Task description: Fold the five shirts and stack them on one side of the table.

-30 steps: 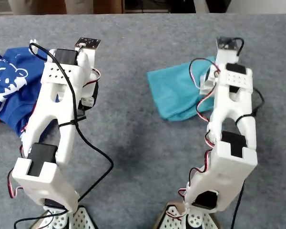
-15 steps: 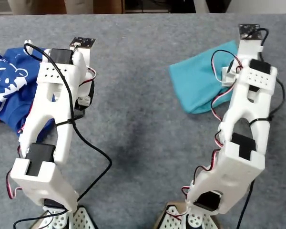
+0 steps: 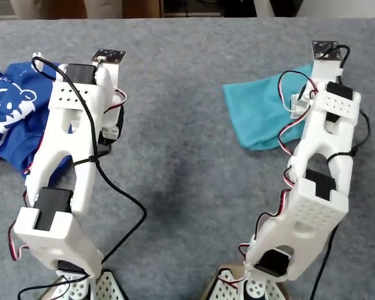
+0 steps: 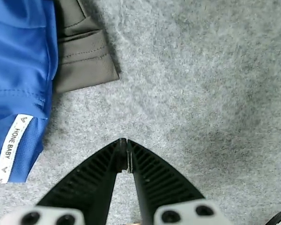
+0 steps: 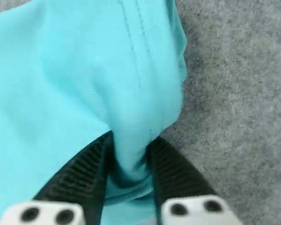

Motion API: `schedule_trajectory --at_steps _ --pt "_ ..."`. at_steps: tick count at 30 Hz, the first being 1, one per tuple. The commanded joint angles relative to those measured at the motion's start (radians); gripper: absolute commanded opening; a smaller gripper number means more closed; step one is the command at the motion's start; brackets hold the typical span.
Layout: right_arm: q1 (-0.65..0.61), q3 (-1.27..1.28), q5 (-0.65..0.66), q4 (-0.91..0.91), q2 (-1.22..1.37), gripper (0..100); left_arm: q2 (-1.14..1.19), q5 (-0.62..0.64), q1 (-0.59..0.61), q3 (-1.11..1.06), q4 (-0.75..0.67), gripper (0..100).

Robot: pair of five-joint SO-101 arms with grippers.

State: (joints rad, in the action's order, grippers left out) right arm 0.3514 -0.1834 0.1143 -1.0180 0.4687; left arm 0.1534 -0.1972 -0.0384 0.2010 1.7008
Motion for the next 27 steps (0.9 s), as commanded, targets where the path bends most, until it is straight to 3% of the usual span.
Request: schedule_trajectory --at_steps 1,4,9,13,15,19,21,25,27 --pt "0.045 -0.07 -0.163 -0.012 -0.036 24.0 -0.054 -0.006 0.011 0.015 0.006 2" --pt "0.045 -0.094 -0.172 -0.066 -0.079 23.0 -0.059 0.011 0.025 0.025 -0.002 2" --pt "0.038 -0.148 -0.173 -0.153 -0.15 20.5 -0.122 0.155 0.178 0.068 -0.058 2" --pt "0.038 -0.188 -0.166 -0.239 -0.197 6.5 -0.185 0.155 0.33 0.075 -0.066 2" --pt "0.031 -0.193 -0.097 -0.287 -0.214 0.0 -0.202 0.155 0.417 0.071 -0.097 2" --pt "-0.025 -0.197 -0.066 -0.445 -0.252 1.2 -0.185 0.153 0.575 0.069 -0.187 2" --pt "-0.056 -0.196 -0.061 -0.491 -0.269 1.2 -0.163 0.153 0.628 0.075 -0.221 7" --pt "-0.104 -0.191 -0.061 -0.509 -0.289 1.2 -0.082 0.164 0.674 -0.005 -0.414 23" --pt "-0.13 -0.2 -0.063 -0.528 -0.294 1.2 0.004 0.16 0.678 -0.077 -0.566 24"
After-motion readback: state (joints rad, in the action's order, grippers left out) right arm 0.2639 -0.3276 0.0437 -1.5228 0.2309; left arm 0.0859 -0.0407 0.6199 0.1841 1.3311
